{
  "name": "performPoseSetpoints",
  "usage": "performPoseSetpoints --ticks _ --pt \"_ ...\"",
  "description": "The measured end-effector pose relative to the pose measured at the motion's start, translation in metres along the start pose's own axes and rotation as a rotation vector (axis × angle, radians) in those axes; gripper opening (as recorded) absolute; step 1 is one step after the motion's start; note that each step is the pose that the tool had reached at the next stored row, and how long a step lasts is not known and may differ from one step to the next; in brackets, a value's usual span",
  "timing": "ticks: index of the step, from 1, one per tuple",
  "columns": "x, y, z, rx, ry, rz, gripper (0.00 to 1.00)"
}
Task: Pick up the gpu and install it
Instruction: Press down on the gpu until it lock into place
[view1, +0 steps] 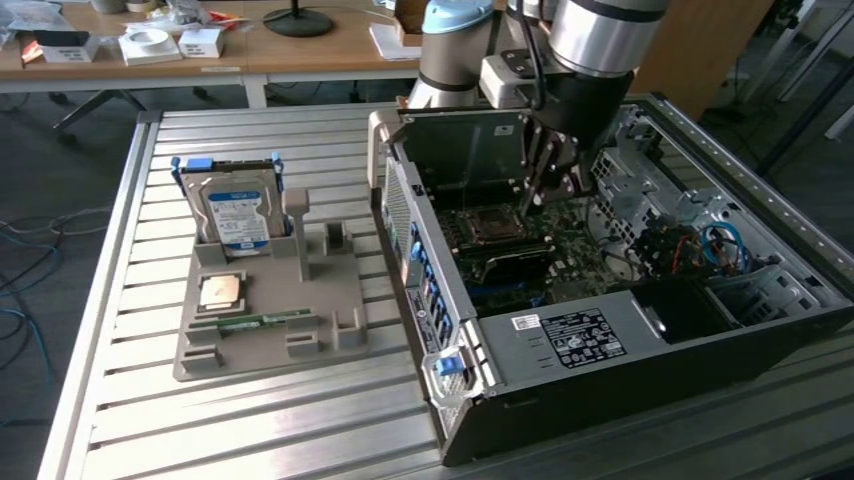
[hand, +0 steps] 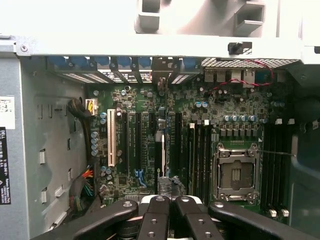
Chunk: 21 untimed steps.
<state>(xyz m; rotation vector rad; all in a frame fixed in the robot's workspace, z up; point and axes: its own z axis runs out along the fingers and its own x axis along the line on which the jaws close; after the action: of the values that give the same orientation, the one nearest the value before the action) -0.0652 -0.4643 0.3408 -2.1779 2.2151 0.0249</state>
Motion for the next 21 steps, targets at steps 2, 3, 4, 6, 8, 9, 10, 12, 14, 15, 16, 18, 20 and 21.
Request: performPoseSetpoints --ticks 2,3,4,6,8,9,10,12,14,15,16,18,20,21 --pt "0.000 0.0000 0.0034 0.0000 0.0001 0.000 0.11" --pt "0.000 0.0001 0.0050 0.0000 0.0000 0.000 0.11" --pt "0.000 0.0001 0.0066 -0.0001 0.0000 0.000 0.11" --pt "0.000 0.0001 0.0097 -0.0001 0.0000 0.000 0.11" --pt "0.000 0.0002 0.0128 0.0000 -0.0001 0.000 0.11" --pt "0.001 0.0002 0.0144 0.0000 0.0000 0.000 0.11" --pt "0.001 0.0003 0.0158 0.0000 0.0000 0.000 0.11" --pt "0.001 0.0005 0.0188 0.0001 -0.0001 0.000 0.11" --pt "0.001 0.0009 0.0217 0.0000 0.0000 0.000 0.11" --pt "0.001 0.0011 0.0229 0.0000 0.0000 0.000 0.11" --pt "0.001 0.0011 0.0233 0.0000 0.0001 0.000 0.11" --pt "0.001 0.0023 0.0233 -0.0001 0.0001 0.000 0.11" --pt "0.001 0.0058 0.0234 0.0000 0.0000 0.000 0.11" --pt "0.001 0.0082 0.0234 0.0000 0.0001 0.000 0.11"
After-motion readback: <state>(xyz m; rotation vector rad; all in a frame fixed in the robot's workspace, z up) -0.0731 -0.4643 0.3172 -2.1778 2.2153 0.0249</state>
